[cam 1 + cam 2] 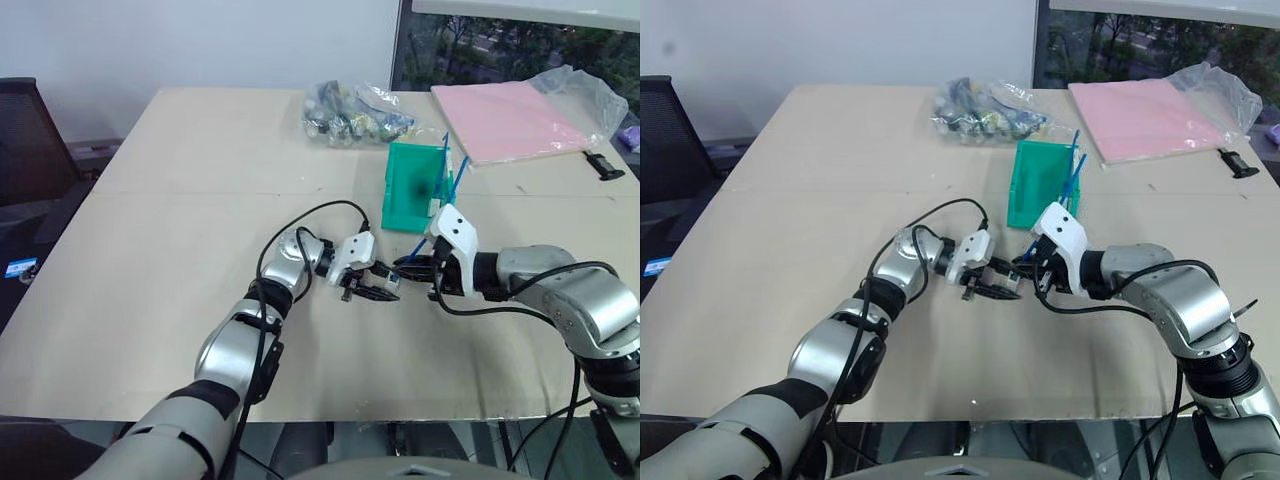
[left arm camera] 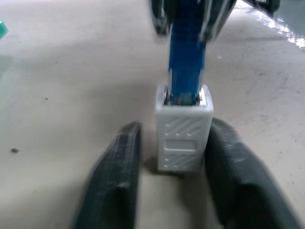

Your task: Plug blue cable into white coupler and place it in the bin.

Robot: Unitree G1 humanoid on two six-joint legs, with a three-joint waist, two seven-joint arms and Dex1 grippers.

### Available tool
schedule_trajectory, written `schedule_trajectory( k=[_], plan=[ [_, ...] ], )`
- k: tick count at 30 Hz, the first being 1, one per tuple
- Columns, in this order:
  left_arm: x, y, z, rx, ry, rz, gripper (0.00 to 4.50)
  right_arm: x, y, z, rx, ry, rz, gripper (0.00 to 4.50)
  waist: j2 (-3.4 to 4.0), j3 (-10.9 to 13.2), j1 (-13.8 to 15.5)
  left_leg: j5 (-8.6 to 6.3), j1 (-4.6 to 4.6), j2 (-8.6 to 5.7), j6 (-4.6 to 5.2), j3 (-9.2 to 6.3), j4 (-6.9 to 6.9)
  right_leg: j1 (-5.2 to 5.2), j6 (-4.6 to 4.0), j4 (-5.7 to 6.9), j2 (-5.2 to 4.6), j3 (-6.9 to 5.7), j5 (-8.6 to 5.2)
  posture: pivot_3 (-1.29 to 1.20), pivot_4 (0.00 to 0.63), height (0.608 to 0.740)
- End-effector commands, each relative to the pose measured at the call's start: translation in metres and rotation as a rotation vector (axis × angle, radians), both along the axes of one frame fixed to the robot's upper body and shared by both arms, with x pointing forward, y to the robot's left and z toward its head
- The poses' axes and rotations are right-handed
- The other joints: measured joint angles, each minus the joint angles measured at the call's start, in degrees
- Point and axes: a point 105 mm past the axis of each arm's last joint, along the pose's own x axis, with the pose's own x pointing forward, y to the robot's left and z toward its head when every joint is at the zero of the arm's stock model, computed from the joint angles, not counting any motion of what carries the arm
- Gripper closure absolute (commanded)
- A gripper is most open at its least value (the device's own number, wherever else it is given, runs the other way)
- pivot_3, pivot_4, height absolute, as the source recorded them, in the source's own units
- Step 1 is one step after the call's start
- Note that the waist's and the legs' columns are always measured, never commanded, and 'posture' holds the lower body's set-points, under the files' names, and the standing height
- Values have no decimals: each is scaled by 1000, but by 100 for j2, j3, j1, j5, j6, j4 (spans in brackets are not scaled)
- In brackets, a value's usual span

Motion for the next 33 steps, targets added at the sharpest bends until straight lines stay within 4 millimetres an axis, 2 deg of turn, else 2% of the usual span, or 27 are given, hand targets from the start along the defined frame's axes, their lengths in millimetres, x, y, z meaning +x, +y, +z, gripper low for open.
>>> schedule_trajectory(
  k=[1, 3, 7, 10, 12, 16, 18, 21, 23, 26, 32, 33],
  plan=[
    [7, 18, -5, 1, -20, 110, 1029, 1, -2, 18, 12, -80, 5, 4500, 1, 1, -2, 0, 0, 0, 0, 0, 0, 0, 0, 0, -2, 0, 0, 0, 150, 740],
    [8, 24, 1, -21, -67, 140, 1029, 3, -3, 27, 20, -101, 7, 4500, 2, 1, -28, 0, 2, 3, 0, 0, 0, 1, 0, 2, -3, 3, 0, 0, 150, 740],
    [4, 41, 26, -106, -126, 267, 1029, 14, -5, 54, 62, -169, -12, 4500, 26, 17, -142, 0, 6, 14, 0, -1, -5, -1, 0, 5, -2, 11, 0, 0, 150, 740],
    [2, 54, 50, -131, -170, 420, 1029, 34, -12, 76, 89, -226, -90, 4500, 34, 26, -127, 0, -2, 14, -1, -14, -11, -12, 0, 1, -4, 22, 0, 0, 150, 740],
    [0, 60, 72, -121, -225, 527, 1029, 54, -23, 88, 80, -232, -174, 4500, 32, 33, -71, 1, -19, 12, -2, -20, -9, -22, 0, -3, -13, 24, 0, 0, 150, 740],
    [-3, 58, 122, -233, -216, 714, 1029, 93, -41, 92, -15, -210, -277, 4500, 35, 45, 60, 1, -28, -3, -3, -11, -7, -23, 3, -9, -29, 24, 1, 0, 150, 740],
    [-2, 60, 133, -239, -218, 775, 1029, 115, -46, 91, -42, -183, -337, 4500, 36, 45, 42, 1, -26, -8, -3, -1, -7, -24, 3, -12, -30, 32, 0, 0, 150, 740],
    [-1, 65, 136, -217, -216, 832, 1029, 139, -47, 90, -65, -179, -365, 4500, 36, 46, 11, 2, -21, -13, -4, 3, -11, -26, 3, -10, -28, 36, 0, 0, 150, 740],
    [-2, 67, 135, -215, -204, 848, 900, 156, -46, 96, -56, -223, -390, 3827, 39, 49, -26, 14, -19, -12, -24, 3, -18, -33, 3, -9, -22, 42, 0, 0, 150, 740],
    [-2, 69, 132, -221, -193, 863, 900, 178, -59, 114, -7, -317, -496, 2681, 42, 53, -40, 19, -27, -9, -33, 8, -29, -55, 3, -4, -19, 57, 0, 0, 150, 740],
    [-4, 70, 128, -222, -186, 873, 900, 193, -98, 143, 54, -479, -721, 207, 43, 54, -12, 29, -48, -8, -53, 12, -32, -61, 4, -4, -27, 56, 1, 0, 150, 740],
    [-5, 70, 128, -223, -186, 871, 900, 192, -107, 144, 53, -490, -743, 95, 43, 54, -8, 29, -48, -10, -53, 14, -32, -61, 4, -5, -28, 57, 1, 0, 150, 740]
  ],
)
